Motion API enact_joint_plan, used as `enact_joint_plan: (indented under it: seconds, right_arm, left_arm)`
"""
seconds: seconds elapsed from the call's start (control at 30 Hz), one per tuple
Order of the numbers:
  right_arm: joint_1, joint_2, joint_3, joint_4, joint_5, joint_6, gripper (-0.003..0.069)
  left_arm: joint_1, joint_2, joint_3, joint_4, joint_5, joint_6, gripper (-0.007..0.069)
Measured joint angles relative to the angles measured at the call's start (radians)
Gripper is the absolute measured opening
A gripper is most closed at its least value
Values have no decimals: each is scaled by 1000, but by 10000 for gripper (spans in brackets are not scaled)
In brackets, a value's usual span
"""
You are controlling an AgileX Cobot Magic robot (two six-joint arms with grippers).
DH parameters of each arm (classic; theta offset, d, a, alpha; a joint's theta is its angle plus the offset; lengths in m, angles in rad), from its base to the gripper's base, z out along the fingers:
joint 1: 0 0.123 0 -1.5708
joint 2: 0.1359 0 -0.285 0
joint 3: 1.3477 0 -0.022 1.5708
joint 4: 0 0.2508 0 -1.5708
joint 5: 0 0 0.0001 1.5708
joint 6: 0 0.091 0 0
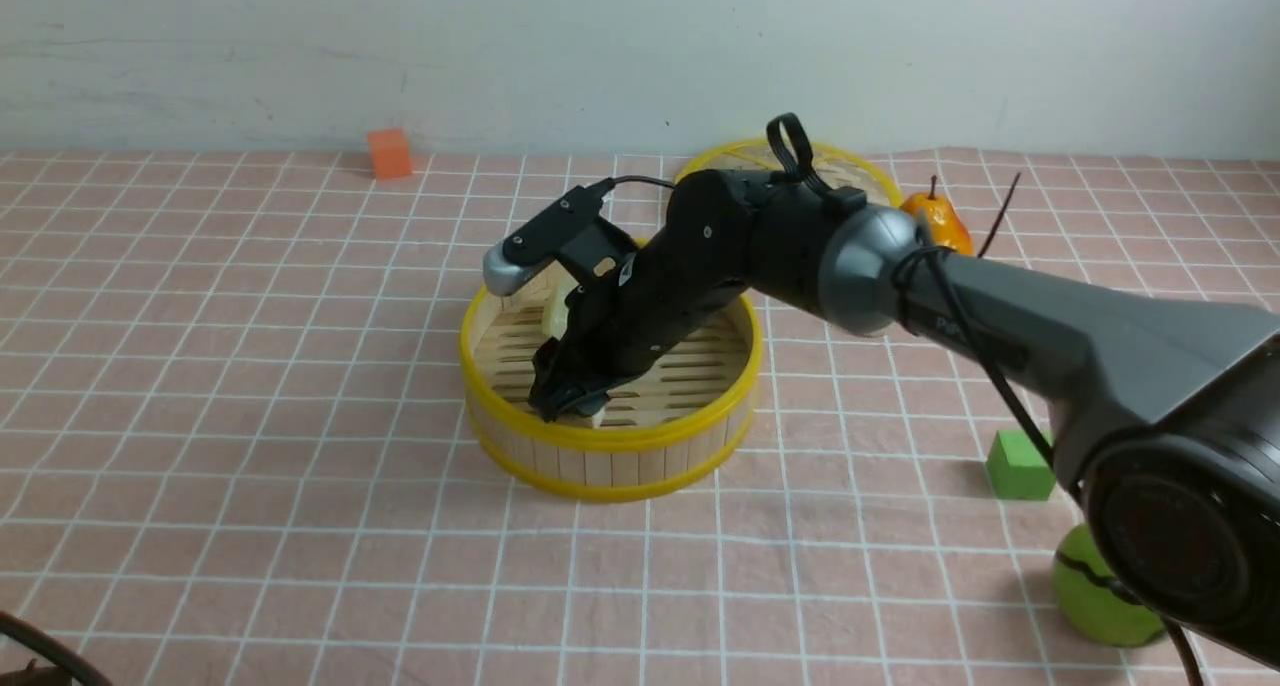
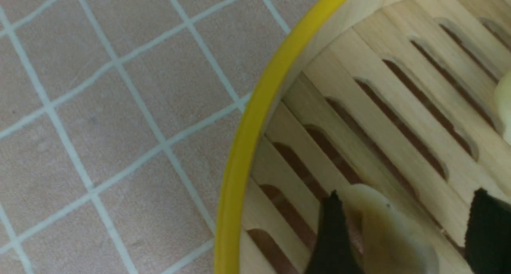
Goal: Put the dumplings into the steamer on the table with the pink tablecloth.
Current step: 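Place the dumpling in the bamboo steamer basket with the right gripper, then reach for and grasp a dumpling lying on the table beside the steamer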
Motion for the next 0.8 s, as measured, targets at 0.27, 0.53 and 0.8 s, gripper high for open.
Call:
enact_joint_plan:
  seconds: [0.27,0.53,0.8]
  right_arm:
    - [-96,-135,-70,-33,53,137,575]
    - [-353,-107,-88,-256,290,511,541]
    - [-484,41,-77,-110,301,641,516]
  left_arm:
    - [0,0,0,0,-18,0,-14]
    - [0,0,0,-1,-5,-1,-14]
    - [0,0,0,40,-54,-2,-14]
